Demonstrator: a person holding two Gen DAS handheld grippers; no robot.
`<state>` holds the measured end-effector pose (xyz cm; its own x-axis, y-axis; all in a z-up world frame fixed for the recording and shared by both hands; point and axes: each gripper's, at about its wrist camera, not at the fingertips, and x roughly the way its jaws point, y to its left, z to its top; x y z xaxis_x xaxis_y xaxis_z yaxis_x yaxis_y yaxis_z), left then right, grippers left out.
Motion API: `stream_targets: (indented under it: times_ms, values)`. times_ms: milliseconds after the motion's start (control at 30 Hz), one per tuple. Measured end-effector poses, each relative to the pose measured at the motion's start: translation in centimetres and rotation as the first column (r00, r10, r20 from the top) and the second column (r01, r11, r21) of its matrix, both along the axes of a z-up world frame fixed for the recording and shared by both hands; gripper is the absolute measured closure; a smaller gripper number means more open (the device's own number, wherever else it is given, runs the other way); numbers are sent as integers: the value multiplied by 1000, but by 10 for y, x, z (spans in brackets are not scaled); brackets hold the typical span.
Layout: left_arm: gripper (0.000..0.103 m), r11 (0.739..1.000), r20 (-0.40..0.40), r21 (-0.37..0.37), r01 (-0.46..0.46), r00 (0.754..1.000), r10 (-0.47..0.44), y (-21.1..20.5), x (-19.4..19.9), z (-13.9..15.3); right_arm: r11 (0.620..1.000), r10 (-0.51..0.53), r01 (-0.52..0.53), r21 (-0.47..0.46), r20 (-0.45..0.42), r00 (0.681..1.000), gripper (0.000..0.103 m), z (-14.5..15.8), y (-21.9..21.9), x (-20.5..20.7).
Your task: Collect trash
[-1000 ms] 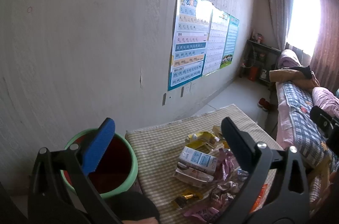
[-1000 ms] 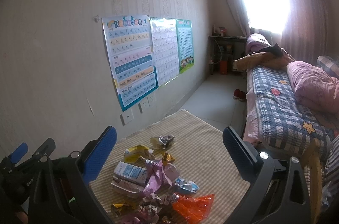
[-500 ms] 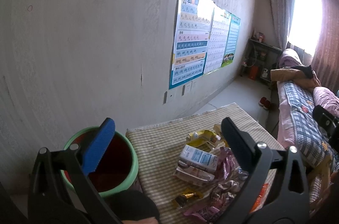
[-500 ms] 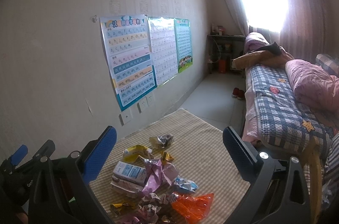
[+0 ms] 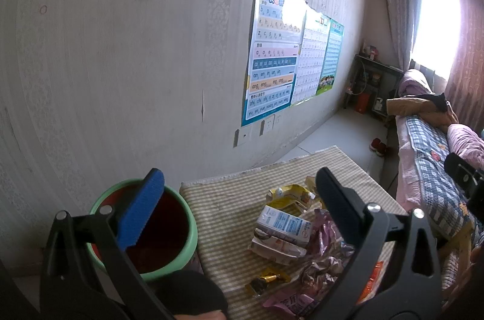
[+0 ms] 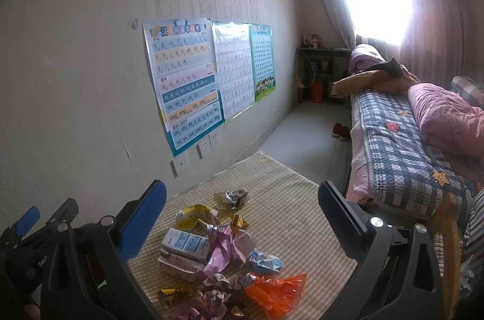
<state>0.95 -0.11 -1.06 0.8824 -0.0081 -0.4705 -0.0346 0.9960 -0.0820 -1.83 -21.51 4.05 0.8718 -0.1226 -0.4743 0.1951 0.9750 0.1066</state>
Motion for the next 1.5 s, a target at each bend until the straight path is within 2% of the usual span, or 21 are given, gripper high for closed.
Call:
stream_targets:
  times_ms: [1100, 1333, 1433, 1500]
  values:
    - [5, 1000, -14, -5, -11, 1000, 11, 3, 1, -4, 1000, -3, 3, 3, -11, 1000, 7, -7, 1, -1]
    - [5, 999, -14, 19, -46, 999, 47, 6, 3, -5, 1000, -5, 5, 0, -20, 1000, 7, -9, -3, -1]
    - [5, 999, -25, 20, -29, 999, 29, 7, 4, -9, 1000, 1, -1, -8, -30, 1000, 7, -13, -7, 0]
    - [5, 999, -53, 50, -8, 999, 10, 6, 7, -18, 1000, 6, -6, -10, -44, 999, 7, -17, -10, 2]
